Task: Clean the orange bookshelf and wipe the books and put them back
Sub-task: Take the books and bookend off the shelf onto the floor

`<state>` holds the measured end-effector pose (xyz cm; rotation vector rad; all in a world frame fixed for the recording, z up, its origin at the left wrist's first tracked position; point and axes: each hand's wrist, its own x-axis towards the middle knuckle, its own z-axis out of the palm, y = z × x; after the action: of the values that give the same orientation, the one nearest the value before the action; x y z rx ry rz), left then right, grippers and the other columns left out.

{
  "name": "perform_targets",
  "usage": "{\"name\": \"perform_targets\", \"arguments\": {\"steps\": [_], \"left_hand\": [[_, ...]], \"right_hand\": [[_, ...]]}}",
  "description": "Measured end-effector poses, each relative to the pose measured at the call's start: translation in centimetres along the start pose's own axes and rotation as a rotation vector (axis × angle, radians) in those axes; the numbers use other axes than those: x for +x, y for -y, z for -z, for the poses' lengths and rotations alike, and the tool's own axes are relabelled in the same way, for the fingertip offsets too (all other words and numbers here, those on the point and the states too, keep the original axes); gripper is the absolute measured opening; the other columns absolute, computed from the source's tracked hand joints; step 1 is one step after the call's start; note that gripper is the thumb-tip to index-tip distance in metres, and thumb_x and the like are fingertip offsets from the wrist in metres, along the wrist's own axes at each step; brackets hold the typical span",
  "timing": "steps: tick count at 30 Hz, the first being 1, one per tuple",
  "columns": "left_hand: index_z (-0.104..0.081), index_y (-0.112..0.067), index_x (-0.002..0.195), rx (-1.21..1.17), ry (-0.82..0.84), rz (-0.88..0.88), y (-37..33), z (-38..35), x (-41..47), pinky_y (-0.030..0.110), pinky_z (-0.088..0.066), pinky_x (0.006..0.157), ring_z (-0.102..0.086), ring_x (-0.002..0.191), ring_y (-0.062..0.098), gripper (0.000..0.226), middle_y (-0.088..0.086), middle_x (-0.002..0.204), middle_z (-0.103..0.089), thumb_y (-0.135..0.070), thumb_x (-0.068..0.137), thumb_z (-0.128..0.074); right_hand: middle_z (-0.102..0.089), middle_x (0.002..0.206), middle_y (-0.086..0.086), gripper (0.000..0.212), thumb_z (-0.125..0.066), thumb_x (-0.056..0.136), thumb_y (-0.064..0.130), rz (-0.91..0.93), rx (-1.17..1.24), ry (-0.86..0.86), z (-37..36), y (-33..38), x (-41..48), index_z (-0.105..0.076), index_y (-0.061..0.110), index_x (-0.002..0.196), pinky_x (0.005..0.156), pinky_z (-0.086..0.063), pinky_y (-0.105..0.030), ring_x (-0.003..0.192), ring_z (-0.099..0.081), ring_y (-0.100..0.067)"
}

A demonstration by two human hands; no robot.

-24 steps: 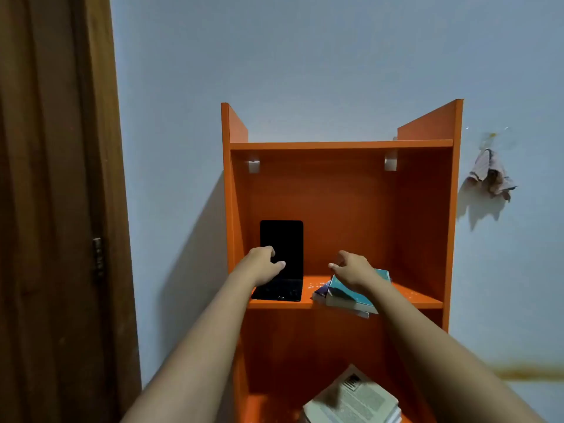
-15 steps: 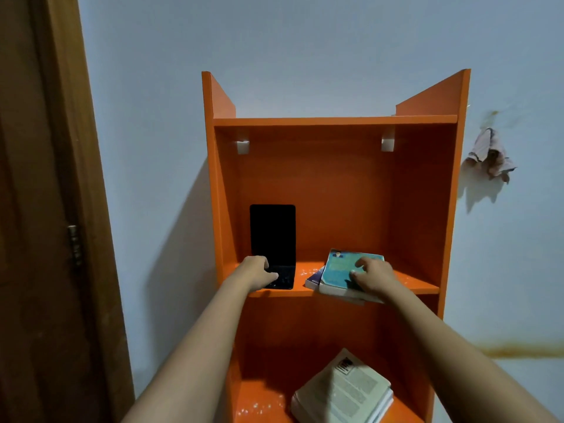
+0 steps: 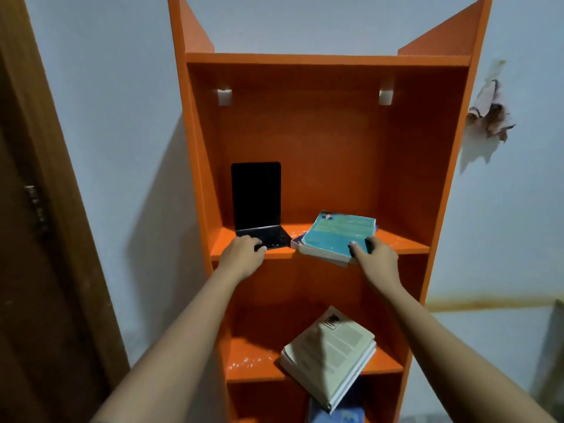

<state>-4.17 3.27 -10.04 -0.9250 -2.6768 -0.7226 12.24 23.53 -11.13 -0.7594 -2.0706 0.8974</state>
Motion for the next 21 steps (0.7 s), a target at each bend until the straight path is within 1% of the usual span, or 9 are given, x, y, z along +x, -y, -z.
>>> {"name": "perform_targets", "arguments": {"steps": [2, 5, 7, 9, 11, 12, 16, 18, 21], "left_hand": [[-0.061, -0.011, 0.123, -0.021, -0.061, -0.046, -0.2, -0.3, -0.6, 0.037, -0.044, 0.092, -0.050, 0.119, 0.026, 0.038, 0.008, 0.127, -0.058, -0.033, 0.096, -0.045], [-0.066, -0.012, 0.112, -0.113, -0.106, -0.092, 0.0, -0.7, -1.1, 0.034, -0.042, 0.087, -0.050, 0.113, 0.022, 0.032, 0.004, 0.115, -0.061, -0.030, 0.097, -0.046], [-0.066, -0.012, 0.109, -0.184, -0.151, -0.113, 0.2, -0.9, -1.0, 0.031, -0.041, 0.087, -0.051, 0.110, 0.021, 0.027, 0.003, 0.112, -0.061, -0.026, 0.096, -0.047], [-0.061, -0.011, 0.118, -0.211, -0.246, -0.110, 0.3, -0.8, -0.6, 0.030, -0.039, 0.092, -0.047, 0.116, 0.021, 0.029, 0.006, 0.120, -0.055, -0.024, 0.095, -0.049], [-0.051, -0.011, 0.131, -0.220, -0.370, -0.072, 0.5, -0.6, 0.0, 0.033, -0.037, 0.097, -0.039, 0.126, 0.024, 0.039, 0.008, 0.134, -0.043, -0.022, 0.094, -0.051], [-0.045, -0.012, 0.136, -0.215, -0.417, -0.045, 0.6, -0.4, 0.2, 0.037, -0.037, 0.099, -0.034, 0.131, 0.025, 0.045, 0.009, 0.141, -0.036, -0.022, 0.093, -0.052], [-0.024, -0.017, 0.147, -0.110, -0.514, 0.054, 1.1, -0.4, 1.7, 0.044, -0.036, 0.104, -0.022, 0.140, 0.030, 0.065, 0.012, 0.155, -0.011, -0.020, 0.090, -0.056], [-0.019, -0.017, 0.148, -0.083, -0.558, 0.083, 1.1, -0.5, 2.8, 0.046, -0.036, 0.108, -0.018, 0.142, 0.032, 0.072, 0.014, 0.156, -0.006, -0.019, 0.089, -0.059], [-0.013, -0.019, 0.150, -0.053, -0.571, 0.096, 0.9, -0.6, 4.3, 0.046, -0.032, 0.111, -0.018, 0.142, 0.034, 0.081, 0.015, 0.156, -0.004, -0.020, 0.086, -0.063]], "right_hand": [[-0.057, 0.127, -0.020, 0.053, -0.061, 0.090, 0.034, -0.019, 0.048, -0.004, -0.3, 0.4, -0.9, -0.050, 0.000, 0.130, 0.101, -0.042, -0.043, 0.120, -0.050, -0.035], [-0.047, 0.140, -0.013, 0.056, -0.060, 0.091, 0.033, -0.067, 0.195, 0.035, -1.0, 0.6, -1.6, -0.041, 0.008, 0.137, 0.101, -0.039, -0.037, 0.126, -0.047, -0.030], [-0.042, 0.143, -0.008, 0.061, -0.062, 0.089, 0.034, -0.118, 0.325, 0.091, -1.5, 0.4, -1.4, -0.035, 0.016, 0.141, 0.101, -0.044, -0.042, 0.120, -0.051, -0.028], [-0.040, 0.136, -0.001, 0.066, -0.063, 0.088, 0.027, -0.200, 0.499, 0.166, -1.9, 0.2, -0.9, -0.028, 0.021, 0.144, 0.086, -0.053, -0.038, 0.108, -0.055, -0.021], [-0.040, 0.131, -0.002, 0.069, -0.063, 0.088, 0.018, -0.253, 0.634, 0.230, -2.0, 0.2, -0.3, -0.024, 0.022, 0.145, 0.070, -0.052, -0.029, 0.101, -0.057, -0.018], [-0.042, 0.130, -0.004, 0.070, -0.063, 0.088, 0.015, -0.268, 0.677, 0.257, -2.0, 0.1, 0.0, -0.023, 0.024, 0.145, 0.067, -0.051, -0.027, 0.098, -0.059, -0.018], [-0.052, 0.119, -0.007, 0.069, -0.062, 0.087, 0.010, -0.312, 0.741, 0.343, -1.5, -0.5, 1.9, -0.025, 0.026, 0.143, 0.059, -0.052, -0.027, 0.085, -0.062, -0.018], [-0.056, 0.112, -0.007, 0.066, -0.064, 0.086, 0.010, -0.337, 0.743, 0.364, -1.1, -0.8, 3.0, -0.029, 0.025, 0.141, 0.054, -0.054, -0.027, 0.081, -0.065, -0.020], [-0.059, 0.112, -0.010, 0.064, -0.068, 0.083, 0.013, -0.358, 0.718, 0.396, -0.8, -1.3, 4.3, -0.036, 0.026, 0.137, 0.053, -0.055, -0.029, 0.082, -0.066, -0.024]]}}
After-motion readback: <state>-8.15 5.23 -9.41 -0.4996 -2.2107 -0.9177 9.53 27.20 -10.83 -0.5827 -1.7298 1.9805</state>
